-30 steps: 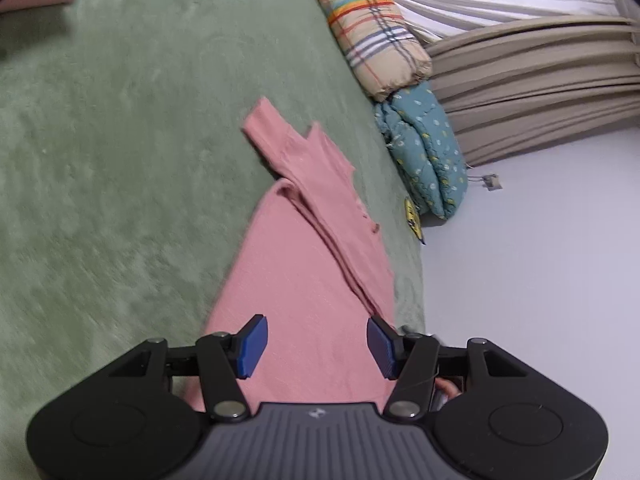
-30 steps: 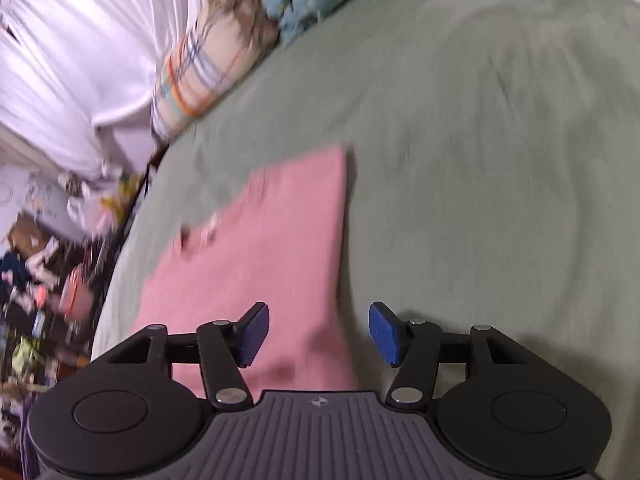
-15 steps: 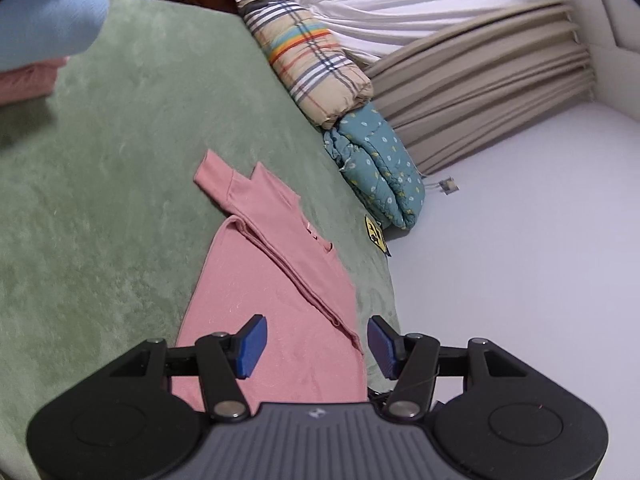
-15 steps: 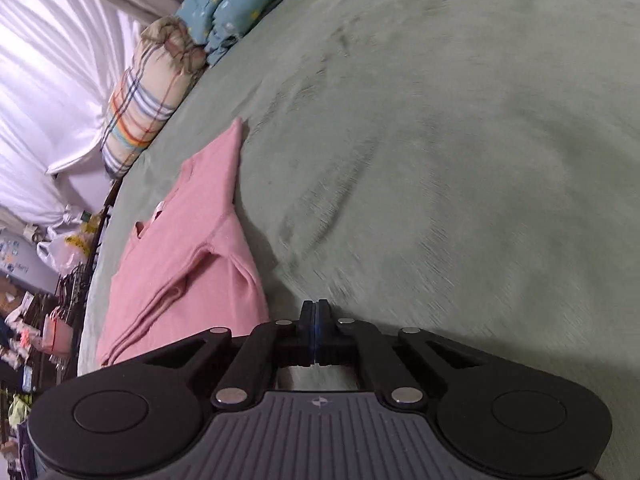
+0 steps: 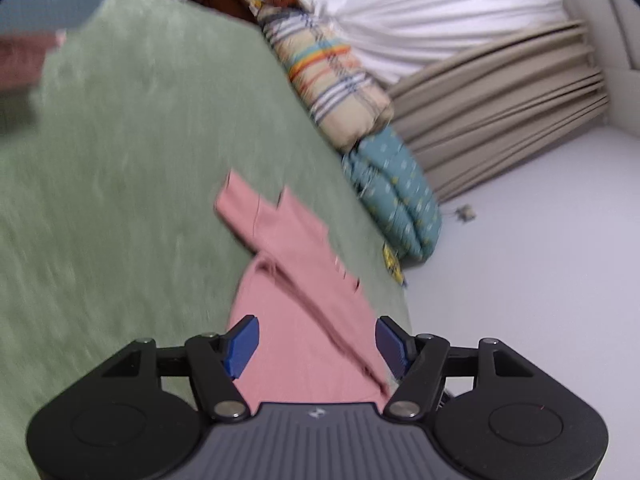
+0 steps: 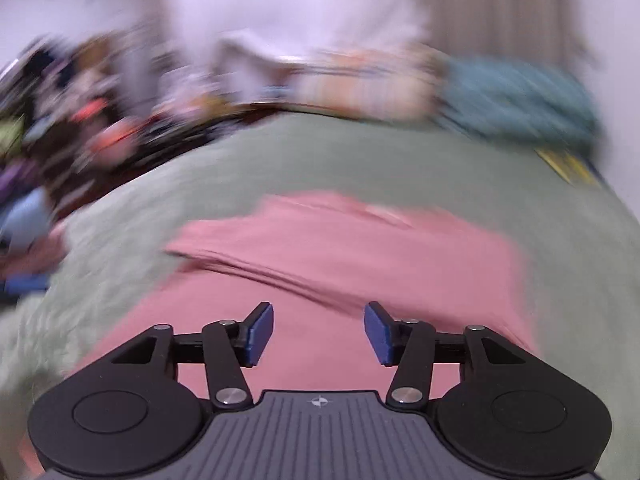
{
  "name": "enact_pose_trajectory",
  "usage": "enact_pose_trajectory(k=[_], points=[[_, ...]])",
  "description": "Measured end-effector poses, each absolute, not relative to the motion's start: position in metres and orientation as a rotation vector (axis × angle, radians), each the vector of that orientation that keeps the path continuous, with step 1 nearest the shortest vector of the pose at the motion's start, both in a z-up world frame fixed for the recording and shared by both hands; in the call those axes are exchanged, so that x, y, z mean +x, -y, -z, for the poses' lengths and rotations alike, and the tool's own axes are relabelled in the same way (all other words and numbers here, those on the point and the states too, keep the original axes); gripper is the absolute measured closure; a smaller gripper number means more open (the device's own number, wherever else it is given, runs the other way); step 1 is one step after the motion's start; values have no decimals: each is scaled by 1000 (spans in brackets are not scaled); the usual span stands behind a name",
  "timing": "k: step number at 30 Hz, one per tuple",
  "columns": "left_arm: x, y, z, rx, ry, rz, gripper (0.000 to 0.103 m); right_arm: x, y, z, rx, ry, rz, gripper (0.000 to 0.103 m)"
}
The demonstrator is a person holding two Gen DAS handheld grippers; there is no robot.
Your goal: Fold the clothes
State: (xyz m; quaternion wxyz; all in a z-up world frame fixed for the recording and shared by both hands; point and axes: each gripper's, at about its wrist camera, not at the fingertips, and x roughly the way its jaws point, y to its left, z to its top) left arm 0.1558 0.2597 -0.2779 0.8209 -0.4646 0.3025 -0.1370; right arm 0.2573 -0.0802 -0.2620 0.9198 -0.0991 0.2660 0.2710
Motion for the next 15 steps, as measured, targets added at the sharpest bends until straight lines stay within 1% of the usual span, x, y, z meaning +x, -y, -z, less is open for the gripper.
enact_pose_trajectory(k=[2,3,5,8,10,11,12,13,14,15], points=[[154,-277,275,-999,-627,289,36,288,20,279,-271,-556,-632,50],[154,-282,275,-1004,-625,292,36,304,-9,287,-309,-562,-666,54],[153,-293,274,-1004,-625,304,36,335,-55,309,-420,-589,-707,58],[154,-303,274,-974,-632,323,36,347,-99,332,-628,-540,-658,58],[158,-308,277,-966,-634,343,36,355,-118,348,-733,-546,-632,59],[160,-309,280,-972,-636,357,36,358,-124,355,-774,-548,-624,61],[162,-310,282,-984,-635,374,36,359,-126,360,-792,-531,-621,75],[163,-310,285,-997,-634,392,36,359,-124,360,-790,-522,-616,90],[165,-309,287,-1015,-631,413,36,358,-120,356,-747,-509,-597,94],[166,-307,289,-1034,-627,436,36,358,-115,351,-693,-498,-578,94]])
